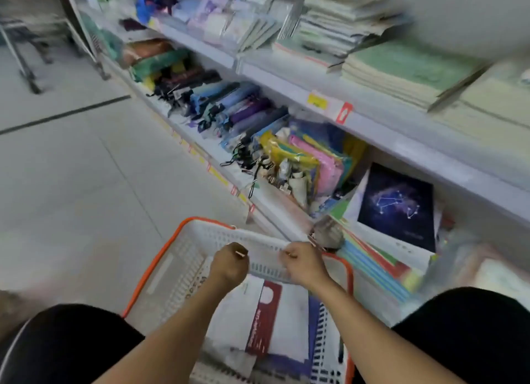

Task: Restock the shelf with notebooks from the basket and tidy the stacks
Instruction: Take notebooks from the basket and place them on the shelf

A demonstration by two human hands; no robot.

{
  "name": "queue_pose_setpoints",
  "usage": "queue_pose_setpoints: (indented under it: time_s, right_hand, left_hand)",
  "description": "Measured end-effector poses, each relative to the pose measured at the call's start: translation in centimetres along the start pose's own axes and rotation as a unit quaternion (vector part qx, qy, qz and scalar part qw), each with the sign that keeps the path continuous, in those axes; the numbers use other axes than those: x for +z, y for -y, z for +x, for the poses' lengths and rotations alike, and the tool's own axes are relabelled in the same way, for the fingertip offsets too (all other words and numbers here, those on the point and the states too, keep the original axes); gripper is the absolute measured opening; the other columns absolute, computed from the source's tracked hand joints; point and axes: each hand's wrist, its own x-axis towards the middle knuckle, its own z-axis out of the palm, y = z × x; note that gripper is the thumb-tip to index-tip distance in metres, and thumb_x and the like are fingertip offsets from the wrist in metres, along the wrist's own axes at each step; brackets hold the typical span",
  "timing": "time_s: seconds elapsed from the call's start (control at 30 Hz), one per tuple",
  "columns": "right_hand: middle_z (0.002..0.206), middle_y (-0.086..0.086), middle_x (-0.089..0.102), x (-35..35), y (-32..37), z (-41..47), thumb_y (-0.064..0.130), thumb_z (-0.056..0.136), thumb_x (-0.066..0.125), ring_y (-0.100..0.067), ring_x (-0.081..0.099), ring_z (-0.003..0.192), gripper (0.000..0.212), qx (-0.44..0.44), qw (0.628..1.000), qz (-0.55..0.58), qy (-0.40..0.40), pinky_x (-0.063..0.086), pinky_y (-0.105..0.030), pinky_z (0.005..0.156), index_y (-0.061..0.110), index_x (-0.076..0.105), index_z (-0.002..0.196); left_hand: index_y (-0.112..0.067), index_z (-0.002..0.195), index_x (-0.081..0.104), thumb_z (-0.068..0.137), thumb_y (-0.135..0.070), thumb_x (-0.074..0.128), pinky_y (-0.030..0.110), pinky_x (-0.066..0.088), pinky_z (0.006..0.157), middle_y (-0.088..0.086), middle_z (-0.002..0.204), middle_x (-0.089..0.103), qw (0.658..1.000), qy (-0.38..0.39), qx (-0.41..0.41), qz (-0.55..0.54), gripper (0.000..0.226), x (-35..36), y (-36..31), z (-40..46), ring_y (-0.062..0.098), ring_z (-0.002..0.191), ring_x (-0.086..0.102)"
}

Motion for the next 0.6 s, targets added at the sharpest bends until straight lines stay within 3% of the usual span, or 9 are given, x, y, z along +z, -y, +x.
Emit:
queue_pose_setpoints:
  time_s: [0.03, 0.1, 0.17, 0.23, 0.3, 0.37, 0.47, 0.6]
  right_hand:
    - [0.079, -0.006, 0.068, 2.4, -2.0, -0.5, 0.02, 0.086, 0.07, -0.019, 0.068, 0.079, 0.012, 0.027, 0.997, -0.042, 0.051, 0.053, -0.039, 0.069, 0.009, 0.07, 0.08]
    - [0.114, -0.013, 0.067, 5.8, -5.4, -1.7, 0.022, 0.084, 0.076, -0.026, 0.063, 0.109, 0.038, 0.087, 0.977, -0.109, 0.164, 0.051, -0.038, 0.091, 0.002, 0.066, 0.114]
    - [0.141, -0.011, 0.051, 7.7, -7.3, -2.6, 0.032, 0.082, 0.079, -0.025, 0.052, 0.127, 0.067, 0.145, 0.953, -0.12, 0.237, 0.045, -0.035, 0.104, 0.006, 0.05, 0.137]
    - [0.154, -0.008, 0.036, 8.9, -8.2, -2.4, 0.041, 0.08, 0.079, -0.025, 0.043, 0.136, 0.089, 0.198, 0.944, -0.089, 0.247, 0.042, -0.035, 0.108, 0.007, 0.035, 0.148]
    - [0.158, -0.007, 0.029, 9.9, -8.8, -1.7, 0.038, 0.08, 0.08, -0.025, 0.038, 0.14, 0.096, 0.216, 0.95, -0.056, 0.218, 0.04, -0.033, 0.109, 0.006, 0.026, 0.153]
    - [0.156, -0.007, 0.033, 11.0, -8.8, -1.0, 0.028, 0.079, 0.083, -0.024, 0.041, 0.137, 0.093, 0.16, 0.966, -0.076, 0.189, 0.04, -0.027, 0.104, 0.01, 0.028, 0.152]
    - [0.158, -0.006, 0.028, 13.1, -8.1, 0.5, 0.038, 0.072, 0.085, -0.026, 0.03, 0.143, 0.103, 0.075, 0.97, -0.146, 0.18, 0.037, -0.036, 0.11, 0.014, 0.026, 0.153]
    - [0.159, -0.004, 0.021, 15.8, -7.5, 3.3, 0.052, 0.064, 0.086, -0.027, 0.017, 0.147, 0.117, 0.094, 0.959, -0.215, 0.158, 0.033, -0.045, 0.114, 0.014, 0.02, 0.153]
  left_hand:
    - [-0.02, 0.089, 0.065, 0.088, -0.018, 0.06, 0.032, 0.052, 0.085, 0.01, 0.098, 0.072, 0.999, 0.002, -0.048, 0.008, 0.006, 0.4, 3.2, -0.8, 0.028, 0.095, 0.067]
    - [-0.018, 0.077, 0.06, 0.089, -0.015, 0.056, 0.036, 0.052, 0.087, 0.016, 0.098, 0.068, 0.992, 0.017, -0.123, 0.023, 0.013, 0.9, 7.7, -2.6, 0.03, 0.094, 0.064]
    - [-0.008, 0.097, 0.065, 0.092, -0.013, 0.05, 0.034, 0.049, 0.088, 0.02, 0.11, 0.064, 0.98, 0.053, -0.186, 0.049, 0.016, 1.7, 10.1, -3.9, 0.031, 0.104, 0.062]
    - [0.0, 0.125, 0.056, 0.094, -0.013, 0.046, 0.031, 0.045, 0.092, 0.019, 0.129, 0.057, 0.976, 0.077, -0.201, 0.041, 0.035, 2.8, 10.9, -4.3, 0.032, 0.12, 0.055]
    - [-0.002, 0.137, 0.046, 0.095, -0.012, 0.043, 0.031, 0.039, 0.101, 0.017, 0.141, 0.048, 0.977, 0.093, -0.188, 0.027, 0.043, 3.8, 11.1, -4.4, 0.03, 0.13, 0.046]
    - [-0.003, 0.14, 0.041, 0.095, -0.011, 0.04, 0.03, 0.036, 0.104, 0.016, 0.146, 0.042, 0.975, 0.104, -0.194, 0.036, 0.045, 4.3, 11.8, -4.2, 0.029, 0.133, 0.041]
    - [-0.001, 0.127, 0.047, 0.095, -0.008, 0.038, 0.031, 0.041, 0.098, 0.018, 0.14, 0.047, 0.969, 0.104, -0.222, 0.03, 0.034, 4.4, 12.7, -3.8, 0.028, 0.119, 0.049]
    - [0.002, 0.126, 0.048, 0.093, -0.005, 0.04, 0.028, 0.04, 0.082, 0.018, 0.132, 0.049, 0.964, 0.091, -0.244, -0.044, 0.035, 5.0, 14.0, -2.6, 0.029, 0.111, 0.051]
